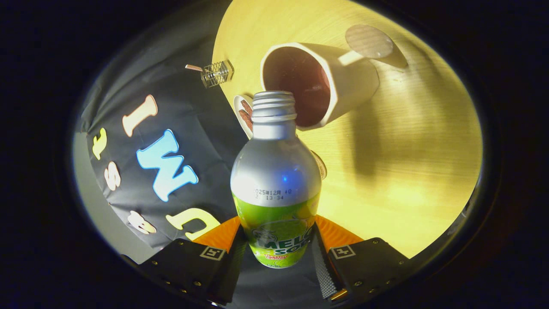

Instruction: Take the bottle from table, then pour the juice into the cup, finally place the bottle on the coaster

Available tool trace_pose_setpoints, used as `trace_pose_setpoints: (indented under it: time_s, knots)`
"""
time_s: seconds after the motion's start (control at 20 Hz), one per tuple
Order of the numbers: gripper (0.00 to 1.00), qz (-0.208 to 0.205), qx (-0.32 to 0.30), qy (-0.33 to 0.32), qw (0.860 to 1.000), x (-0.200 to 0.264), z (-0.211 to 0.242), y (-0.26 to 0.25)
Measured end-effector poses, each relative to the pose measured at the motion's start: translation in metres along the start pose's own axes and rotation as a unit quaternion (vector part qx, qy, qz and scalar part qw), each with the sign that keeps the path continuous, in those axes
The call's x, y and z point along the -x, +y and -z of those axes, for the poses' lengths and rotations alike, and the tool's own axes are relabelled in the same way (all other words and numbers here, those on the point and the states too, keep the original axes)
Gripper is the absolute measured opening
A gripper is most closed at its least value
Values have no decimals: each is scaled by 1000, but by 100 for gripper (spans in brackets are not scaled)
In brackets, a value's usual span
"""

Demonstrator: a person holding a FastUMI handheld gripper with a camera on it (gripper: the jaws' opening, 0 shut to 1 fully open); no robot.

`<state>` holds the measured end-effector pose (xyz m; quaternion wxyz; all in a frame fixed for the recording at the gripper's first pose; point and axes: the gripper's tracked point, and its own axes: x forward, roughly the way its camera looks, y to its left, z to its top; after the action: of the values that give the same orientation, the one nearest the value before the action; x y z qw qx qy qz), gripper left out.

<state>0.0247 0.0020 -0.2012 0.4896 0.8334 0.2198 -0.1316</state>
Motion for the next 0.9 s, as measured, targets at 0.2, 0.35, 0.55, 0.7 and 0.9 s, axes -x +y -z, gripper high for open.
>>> trace_pose_setpoints:
  time_s: [0.2, 0.35, 0.55, 0.7, 0.9]
  knots:
    - [74, 36, 87, -15, 995, 0, -7, -18]
    - [74, 48, 132, -30, 990, 0, -14, -25]
    - [74, 61, 192, -41, 979, -1, -16, -37]
    - [74, 72, 238, -54, 967, -4, -20, -43]
    - [74, 90, 298, -63, 948, -8, -21, -53]
